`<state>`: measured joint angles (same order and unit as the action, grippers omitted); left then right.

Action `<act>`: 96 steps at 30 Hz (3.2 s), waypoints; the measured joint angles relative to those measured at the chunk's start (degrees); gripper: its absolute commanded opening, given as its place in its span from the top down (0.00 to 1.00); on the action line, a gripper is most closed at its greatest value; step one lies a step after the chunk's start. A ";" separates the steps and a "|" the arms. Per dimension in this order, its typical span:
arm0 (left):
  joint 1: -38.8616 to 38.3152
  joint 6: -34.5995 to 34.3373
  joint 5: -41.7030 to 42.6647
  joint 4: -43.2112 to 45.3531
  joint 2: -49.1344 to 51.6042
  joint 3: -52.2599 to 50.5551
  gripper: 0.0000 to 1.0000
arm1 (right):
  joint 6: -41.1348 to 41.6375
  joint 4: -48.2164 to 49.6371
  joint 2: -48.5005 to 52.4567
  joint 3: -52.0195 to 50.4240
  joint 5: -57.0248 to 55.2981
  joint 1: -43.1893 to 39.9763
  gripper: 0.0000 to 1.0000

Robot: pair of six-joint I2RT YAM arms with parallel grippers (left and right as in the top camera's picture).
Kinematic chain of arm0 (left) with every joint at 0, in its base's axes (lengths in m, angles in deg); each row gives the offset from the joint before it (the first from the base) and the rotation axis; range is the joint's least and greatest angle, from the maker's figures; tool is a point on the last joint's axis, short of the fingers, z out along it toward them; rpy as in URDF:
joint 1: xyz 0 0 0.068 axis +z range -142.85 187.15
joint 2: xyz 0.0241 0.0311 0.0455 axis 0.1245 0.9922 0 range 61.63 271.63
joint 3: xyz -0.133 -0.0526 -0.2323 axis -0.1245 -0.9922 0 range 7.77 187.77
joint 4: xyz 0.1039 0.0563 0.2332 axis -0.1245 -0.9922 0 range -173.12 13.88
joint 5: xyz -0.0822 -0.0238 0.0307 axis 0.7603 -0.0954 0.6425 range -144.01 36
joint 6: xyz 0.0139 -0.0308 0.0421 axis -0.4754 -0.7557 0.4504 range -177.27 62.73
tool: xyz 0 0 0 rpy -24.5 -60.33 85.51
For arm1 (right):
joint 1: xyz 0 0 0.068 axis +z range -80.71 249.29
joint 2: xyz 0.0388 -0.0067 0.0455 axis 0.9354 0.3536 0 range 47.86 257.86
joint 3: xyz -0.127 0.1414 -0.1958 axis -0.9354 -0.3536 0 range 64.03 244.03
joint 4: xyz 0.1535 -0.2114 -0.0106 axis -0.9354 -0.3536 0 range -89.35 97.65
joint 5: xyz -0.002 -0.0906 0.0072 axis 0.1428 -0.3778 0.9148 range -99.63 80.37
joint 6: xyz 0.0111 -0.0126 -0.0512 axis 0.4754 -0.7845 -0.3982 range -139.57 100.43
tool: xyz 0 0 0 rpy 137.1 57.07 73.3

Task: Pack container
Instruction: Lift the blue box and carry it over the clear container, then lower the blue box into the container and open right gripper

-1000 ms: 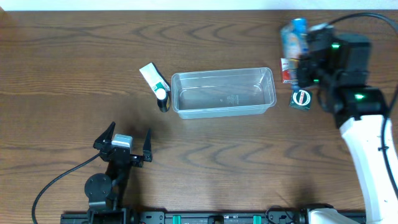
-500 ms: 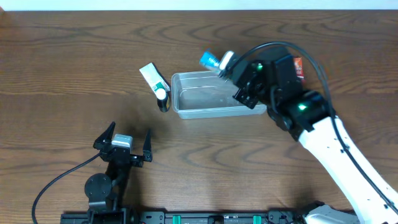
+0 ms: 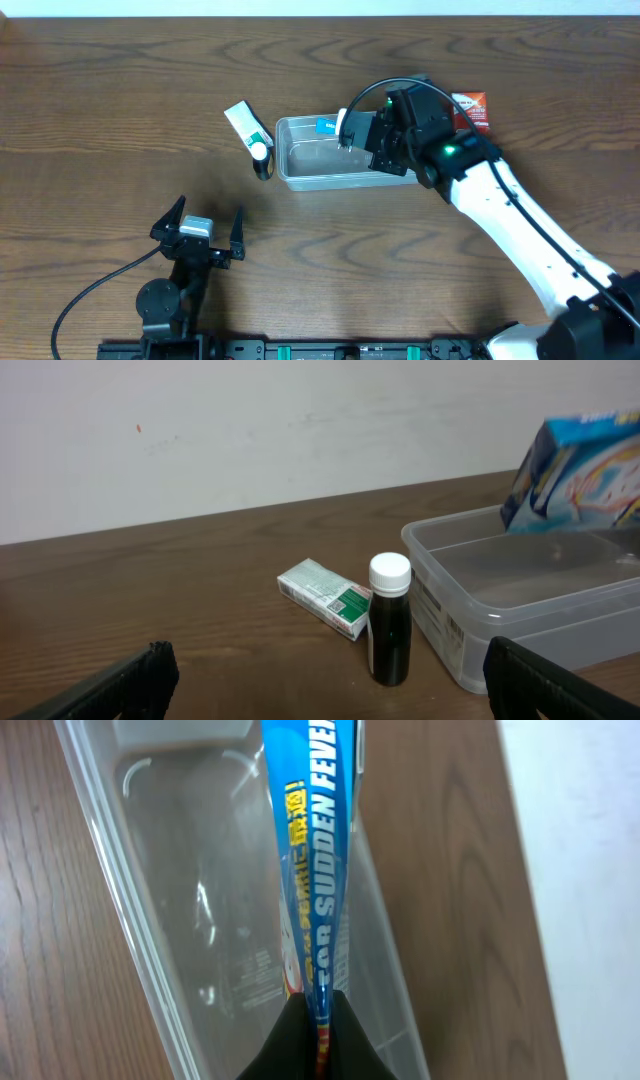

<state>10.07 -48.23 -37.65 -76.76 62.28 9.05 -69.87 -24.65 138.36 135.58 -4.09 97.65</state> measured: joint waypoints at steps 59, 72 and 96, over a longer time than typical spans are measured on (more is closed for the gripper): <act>0.00 0.00 0.00 0.00 0.00 0.00 0.02 | -16.81 5.88 13.99 0.04 9.66 -10.23 0.98; 0.00 0.02 0.00 0.00 0.00 0.00 0.02 | -15.02 6.23 14.05 0.11 9.49 -10.23 0.16; 0.00 0.00 0.00 0.00 0.00 0.00 0.02 | -3.87 3.78 0.87 0.76 9.11 -10.05 0.22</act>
<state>10.07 -48.23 -37.65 -76.76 62.28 9.05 -73.74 -20.86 139.23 136.35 5.02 87.60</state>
